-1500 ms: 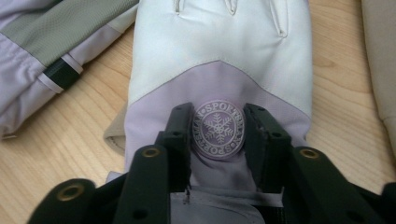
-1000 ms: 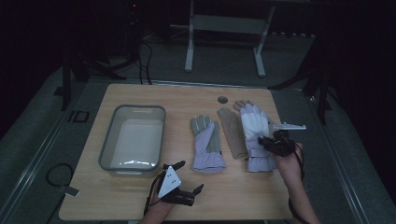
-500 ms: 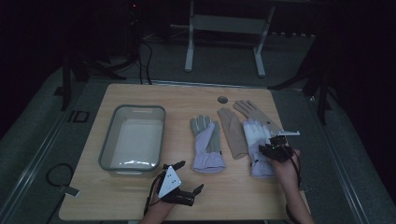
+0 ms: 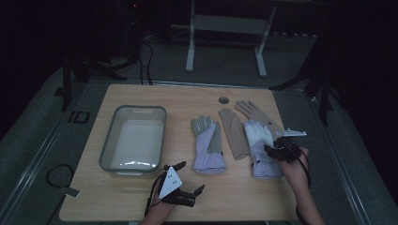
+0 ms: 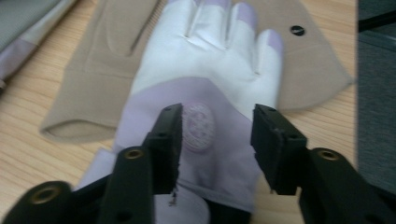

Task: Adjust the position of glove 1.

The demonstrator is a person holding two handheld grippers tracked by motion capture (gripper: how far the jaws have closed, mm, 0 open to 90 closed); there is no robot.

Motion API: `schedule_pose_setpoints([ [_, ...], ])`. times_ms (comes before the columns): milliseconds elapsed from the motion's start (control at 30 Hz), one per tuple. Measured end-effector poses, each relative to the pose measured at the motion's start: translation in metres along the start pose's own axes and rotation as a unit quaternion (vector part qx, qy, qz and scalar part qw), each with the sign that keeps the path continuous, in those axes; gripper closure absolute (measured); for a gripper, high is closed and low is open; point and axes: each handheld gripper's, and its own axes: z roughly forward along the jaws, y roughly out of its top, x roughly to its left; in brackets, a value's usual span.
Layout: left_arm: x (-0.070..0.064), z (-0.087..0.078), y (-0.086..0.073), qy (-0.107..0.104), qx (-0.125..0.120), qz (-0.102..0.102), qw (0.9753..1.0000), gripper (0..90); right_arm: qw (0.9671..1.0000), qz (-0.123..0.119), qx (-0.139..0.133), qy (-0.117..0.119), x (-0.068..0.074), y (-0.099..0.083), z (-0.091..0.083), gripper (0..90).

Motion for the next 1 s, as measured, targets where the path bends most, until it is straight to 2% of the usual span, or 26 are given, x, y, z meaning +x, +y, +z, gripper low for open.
schedule_pose_setpoints([
  [33, 0.0, 0.0, 0.0, 0.0, 0.001, 0.0, 1.0, 0.0, 0.9993, 0.032, 0.002, 0.016, -0.003, -0.001, -0.002, 49.2],
  [67, 0.0, 0.0, 0.0, 0.0, 0.001, 0.0, 1.0, 0.0, 0.9988, 0.048, 0.003, 0.015, -0.003, -0.001, -0.003, 49.4],
  [100, 0.0, 0.0, 0.0, 0.0, 0.001, 0.0, 1.0, 0.0, 0.9988, 0.048, 0.003, 0.015, -0.003, -0.001, -0.003, 49.4],
  [133, 0.0, 0.0, 0.0, 0.0, 0.001, 0.0, 1.0, 0.0, 0.9978, 0.066, 0.007, 0.008, -0.002, -0.002, -0.003, 49.4],
  [167, 0.0, 0.0, 0.0, 0.0, 0.002, 0.001, 1.0, 0.0, 0.9972, 0.074, 0.005, 0.006, 0.0, -0.002, -0.002, 49.5],
  [233, 0.0, 0.0, 0.0, 0.0, 0.001, 0.002, 1.0, 0.0, 0.9948, 0.099, -0.002, 0.025, 0.001, -0.001, 0.004, 49.5],
  [267, 0.0, 0.0, 0.0, 0.001, 0.001, 0.002, 1.0, 0.0, 0.9943, 0.101, -0.004, 0.033, 0.002, -0.001, 0.007, 49.3],
  [333, 0.0, 0.0, 0.0, 0.001, 0.001, 0.002, 1.0, 0.0, 0.9946, 0.099, -0.004, 0.031, 0.002, -0.001, 0.01, 48.5],
  [367, 0.0, 0.0, 0.0, 0.001, 0.001, 0.002, 1.0, 0.0, 0.9966, 0.082, -0.001, 0.007, 0.003, -0.004, 0.017, 47.8],
  [400, 0.0, 0.0, 0.0, 0.001, 0.001, 0.002, 1.0, 0.0, 0.9966, 0.082, -0.001, 0.007, 0.003, -0.004, 0.017, 47.8],
  [433, 0.0, 0.0, 0.0, 0.001, 0.001, 0.002, 1.0, 0.0, 0.9954, 0.092, 0.015, 0.021, 0.001, -0.009, 0.026, 50.3],
  [467, 0.0, 0.0, 0.0, 0.001, 0.002, 0.003, 1.0, 0.0, 0.995, 0.093, 0.018, 0.032, 0.0, -0.013, 0.03, 51.5],
  [500, 0.0, 0.0, 0.0, 0.001, 0.002, 0.003, 1.0, 0.0, 0.995, 0.093, 0.018, 0.032, 0.0, -0.013, 0.03, 51.5],
  [533, 0.0, 0.0, 0.0, 0.001, 0.002, 0.003, 1.0, 0.0, 0.9955, 0.088, 0.005, 0.036, 0.001, -0.017, 0.033, 54.7],
  [600, 0.0, 0.0, 0.0, 0.001, 0.002, 0.003, 1.0, 0.0, 0.995, 0.093, 0.002, 0.037, 0.002, -0.017, 0.032, 59.4],
  [667, -0.001, 0.0, 0.0, 0.002, 0.003, 0.003, 1.0, 0.0, 0.995, 0.091, -0.001, 0.04, 0.003, -0.018, 0.032, 61.6],
  [700, -0.001, 0.0, 0.0, 0.002, 0.003, 0.003, 1.0, 0.0, 0.9962, 0.08, -0.006, 0.034, 0.006, -0.019, 0.031, 65.1],
  [767, -0.001, 0.0, 0.0, 0.002, 0.003, 0.003, 1.0, 0.0, 0.9961, 0.081, -0.009, 0.034, 0.007, -0.019, 0.031, 65.1],
  [800, 0.0, 0.0, 0.0, 0.002, 0.003, 0.003, 1.0, 0.0, 0.9961, 0.081, -0.009, 0.034, 0.007, -0.019, 0.031, 68.1],
  [833, -0.001, 0.0, 0.0, 0.003, 0.003, 0.002, 1.0, 0.0, 0.996, 0.084, -0.012, 0.028, 0.01, -0.019, 0.028, 75.1],
  [867, -0.001, 0.0, 0.0, 0.003, 0.003, 0.003, 1.0, 0.0, 0.9949, 0.097, -0.013, 0.022, 0.01, -0.018, 0.022, 77.6],
  [1000, 0.0, 0.0, 0.0, 0.003, 0.003, 0.003, 1.0, 0.0, 0.9939, 0.107, -0.02, 0.016, 0.012, -0.013, 0.009, 78.6],
])
